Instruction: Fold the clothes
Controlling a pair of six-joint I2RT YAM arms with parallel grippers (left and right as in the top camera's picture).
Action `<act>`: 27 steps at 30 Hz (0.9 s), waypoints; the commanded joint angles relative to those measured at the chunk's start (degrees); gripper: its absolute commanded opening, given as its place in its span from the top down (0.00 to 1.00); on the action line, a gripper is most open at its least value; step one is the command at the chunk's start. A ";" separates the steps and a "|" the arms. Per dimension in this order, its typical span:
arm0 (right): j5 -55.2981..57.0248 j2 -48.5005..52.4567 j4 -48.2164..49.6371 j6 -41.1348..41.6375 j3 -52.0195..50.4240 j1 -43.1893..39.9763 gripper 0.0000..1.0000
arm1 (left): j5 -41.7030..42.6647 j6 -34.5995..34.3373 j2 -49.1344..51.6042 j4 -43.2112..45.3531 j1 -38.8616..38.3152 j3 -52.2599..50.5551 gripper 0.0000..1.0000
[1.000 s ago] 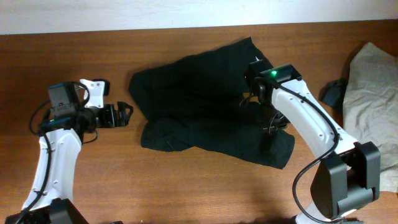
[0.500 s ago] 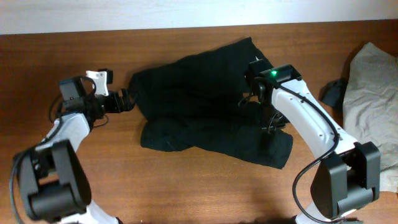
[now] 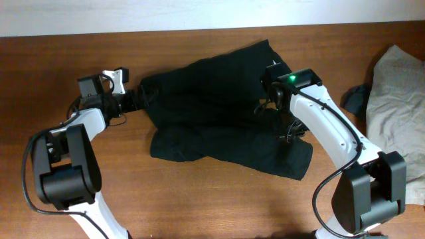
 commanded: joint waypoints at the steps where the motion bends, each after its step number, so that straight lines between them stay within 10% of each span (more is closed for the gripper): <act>1: 0.07 -0.22 -0.02 0.13 1.14 -0.13 0.96 | 1.81 -2.19 3.67 0.55 -0.50 0.85 0.01; 6: 0.07 -0.22 -0.02 0.11 1.14 -0.15 0.96 | 4.81 -5.68 4.37 5.66 -0.50 0.87 0.34; 10: 0.76 -0.22 -0.70 0.13 1.14 -0.15 0.96 | 5.18 -10.32 4.39 10.95 -0.22 2.05 0.99; 27: 18.58 -0.22 -1.49 0.37 1.14 -0.15 0.96 | -2.27 1.03 4.39 -11.32 4.85 26.23 0.99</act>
